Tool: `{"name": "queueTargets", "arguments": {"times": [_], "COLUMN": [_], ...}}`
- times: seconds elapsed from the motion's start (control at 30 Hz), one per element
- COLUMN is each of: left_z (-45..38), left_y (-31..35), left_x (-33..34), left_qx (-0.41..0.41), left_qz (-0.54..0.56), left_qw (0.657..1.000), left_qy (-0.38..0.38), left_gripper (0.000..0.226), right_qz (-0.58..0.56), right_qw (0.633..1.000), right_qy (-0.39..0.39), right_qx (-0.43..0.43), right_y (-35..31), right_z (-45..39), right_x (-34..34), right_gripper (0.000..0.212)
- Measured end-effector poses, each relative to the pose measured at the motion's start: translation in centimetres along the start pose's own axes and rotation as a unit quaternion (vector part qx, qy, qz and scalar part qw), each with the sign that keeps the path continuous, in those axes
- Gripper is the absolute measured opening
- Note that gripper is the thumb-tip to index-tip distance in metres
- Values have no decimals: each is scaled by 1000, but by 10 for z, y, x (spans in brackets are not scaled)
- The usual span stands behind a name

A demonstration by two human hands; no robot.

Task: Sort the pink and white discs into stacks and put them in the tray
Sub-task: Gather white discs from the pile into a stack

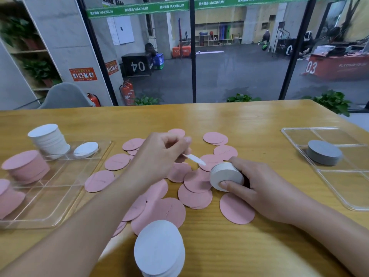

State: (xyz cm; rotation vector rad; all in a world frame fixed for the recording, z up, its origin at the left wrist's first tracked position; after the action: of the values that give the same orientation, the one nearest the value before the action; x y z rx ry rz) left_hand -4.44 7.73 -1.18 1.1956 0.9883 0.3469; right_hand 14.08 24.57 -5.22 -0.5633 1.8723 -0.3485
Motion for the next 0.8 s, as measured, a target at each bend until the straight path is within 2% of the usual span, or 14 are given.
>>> {"name": "queueTargets", "arguments": {"times": [0.07,0.1,0.17,0.2,0.4,0.53,0.67,0.8], "left_z": [6,8,10,11,10,15,20,18], "left_y": [-11,-15,-16,-16,-19,-13,-4,-7], "left_x": [0,3,5,4,5,13,27,36], "left_qx": [2,1,4,6,15,38,86,80], "left_qz": [9,6,5,6,22,15,-9,-16], "left_qw": [1000,1000,1000,1000,1000,999,993,987], "left_qy": [7,0,-14,-15,-14,-33,-83,-136], "left_gripper": [7,9,30,32,10,9,8,13], "right_qz": [-2,-3,-1,0,-3,-23,-30,8], "right_qw": [1000,1000,1000,1000,1000,1000,998,998], "right_qy": [2,3,6,6,2,20,62,56], "right_qx": [0,0,2,3,8,8,13,11], "right_y": [1,1,1,1,1,0,-2,-6], "right_z": [0,0,-1,-1,0,0,-2,-6], "right_x": [0,0,0,0,0,-2,-5,2], "right_gripper": [23,24,25,25,24,23,20,27]}}
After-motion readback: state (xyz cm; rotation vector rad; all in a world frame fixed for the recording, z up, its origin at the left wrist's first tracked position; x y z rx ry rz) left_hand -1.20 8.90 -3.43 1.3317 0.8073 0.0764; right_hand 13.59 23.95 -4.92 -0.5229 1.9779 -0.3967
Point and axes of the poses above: each hand's wrist, its own z-axis away from the middle knuckle, its own x-axis out of the palm, y = z × x, the point moved 7 cm from there along -z, towards the middle knuckle, and after that the axes turned 15 degrees about -x, right-handed, at the moved point
